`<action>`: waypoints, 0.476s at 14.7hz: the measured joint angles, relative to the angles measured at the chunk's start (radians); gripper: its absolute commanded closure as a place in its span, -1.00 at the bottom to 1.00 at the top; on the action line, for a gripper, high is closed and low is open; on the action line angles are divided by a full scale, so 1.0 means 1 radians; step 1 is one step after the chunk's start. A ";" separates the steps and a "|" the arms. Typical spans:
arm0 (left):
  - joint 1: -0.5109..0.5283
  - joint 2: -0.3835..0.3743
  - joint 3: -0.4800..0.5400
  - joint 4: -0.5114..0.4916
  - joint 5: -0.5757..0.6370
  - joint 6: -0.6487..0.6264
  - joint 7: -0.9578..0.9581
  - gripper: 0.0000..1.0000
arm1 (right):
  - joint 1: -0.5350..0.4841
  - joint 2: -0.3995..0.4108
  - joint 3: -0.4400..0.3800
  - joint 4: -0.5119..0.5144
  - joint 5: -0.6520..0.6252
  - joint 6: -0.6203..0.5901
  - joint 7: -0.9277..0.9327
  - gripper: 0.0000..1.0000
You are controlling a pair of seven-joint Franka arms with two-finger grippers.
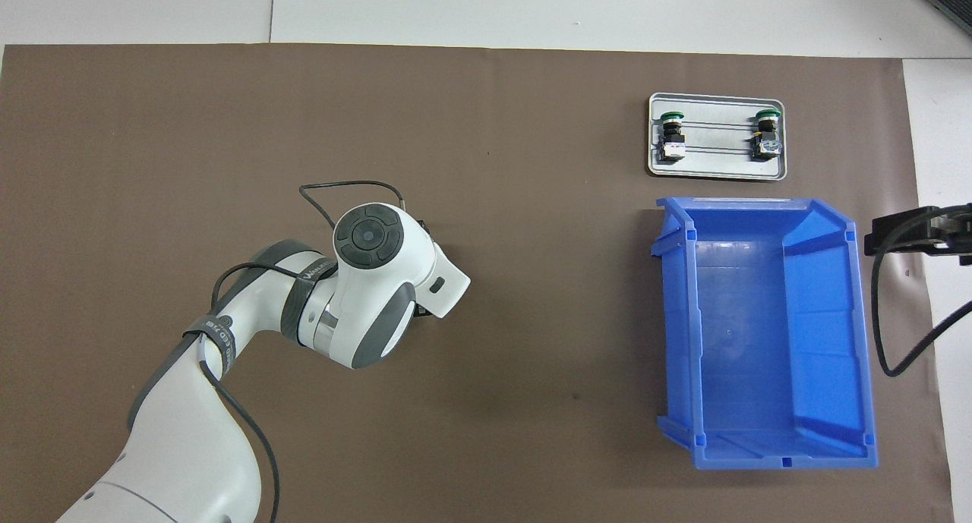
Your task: Place and press button with both arms
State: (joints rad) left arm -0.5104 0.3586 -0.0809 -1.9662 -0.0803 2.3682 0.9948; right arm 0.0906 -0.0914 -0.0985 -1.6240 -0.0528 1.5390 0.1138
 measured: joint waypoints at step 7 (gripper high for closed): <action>0.000 -0.001 0.009 0.002 0.055 -0.007 -0.014 1.00 | 0.025 0.001 0.001 -0.003 -0.006 -0.016 0.001 -1.00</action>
State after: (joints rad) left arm -0.5107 0.3578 -0.0715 -1.9645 -0.0254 2.3615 0.9805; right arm 0.1159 -0.0908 -0.0975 -1.6271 -0.0585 1.5234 0.1147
